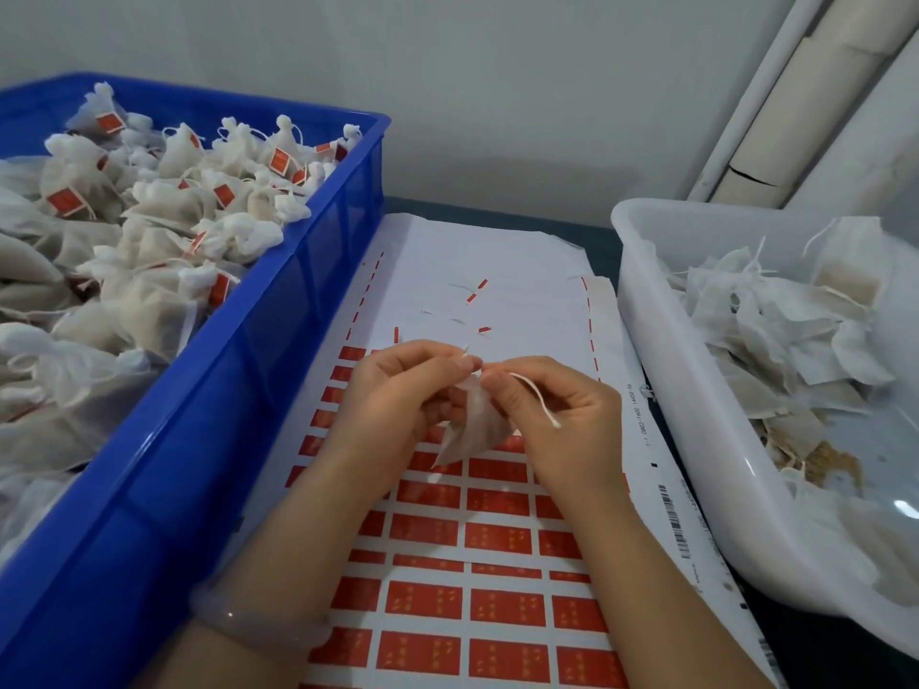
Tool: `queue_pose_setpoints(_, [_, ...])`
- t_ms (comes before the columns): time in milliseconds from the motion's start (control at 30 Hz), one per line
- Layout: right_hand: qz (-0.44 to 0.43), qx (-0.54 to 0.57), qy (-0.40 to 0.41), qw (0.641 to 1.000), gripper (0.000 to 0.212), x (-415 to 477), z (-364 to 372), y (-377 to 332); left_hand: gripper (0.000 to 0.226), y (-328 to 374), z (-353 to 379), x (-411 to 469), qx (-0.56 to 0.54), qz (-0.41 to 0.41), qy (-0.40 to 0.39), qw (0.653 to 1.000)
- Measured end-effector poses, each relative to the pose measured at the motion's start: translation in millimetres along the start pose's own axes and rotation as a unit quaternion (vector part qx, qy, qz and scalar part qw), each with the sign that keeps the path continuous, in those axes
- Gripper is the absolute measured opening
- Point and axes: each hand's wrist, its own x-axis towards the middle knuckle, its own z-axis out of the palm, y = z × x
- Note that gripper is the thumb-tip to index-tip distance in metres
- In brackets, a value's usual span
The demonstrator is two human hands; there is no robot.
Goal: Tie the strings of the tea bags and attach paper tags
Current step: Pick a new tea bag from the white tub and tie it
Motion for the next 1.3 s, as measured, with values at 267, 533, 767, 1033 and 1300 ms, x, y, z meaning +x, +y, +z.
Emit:
queue_pose_setpoints(267, [0.02,0.025,0.04,0.999,0.003,-0.1,0.8,-3.1,0.008,1.8,-1.0,-0.1,0.052,0.001,-0.107,0.993])
queue_pose_setpoints(533, [0.138,0.088,-0.025,0.986,0.034,-2.4,4.2,2.9,0.01,-3.4,-3.7,2.6,0.076,0.077,-0.113,0.988])
queue_pose_setpoints(767, [0.154,0.117,-0.087,0.977,0.013,-2.0,1.1,3.1,0.009,-3.2,-7.5,4.1,0.016,0.089,-0.13,0.987])
queue_pose_setpoints(1033, [0.168,0.183,-0.102,0.963,0.007,-0.7,-2.0,7.5,0.011,-5.6,-8.0,4.2,0.001,0.087,-0.166,0.982])
queue_pose_setpoints(1300, [0.054,0.021,-0.098,0.994,0.008,-6.5,5.0,0.4,0.01,-6.5,-1.1,3.6,0.102,0.134,0.006,0.986])
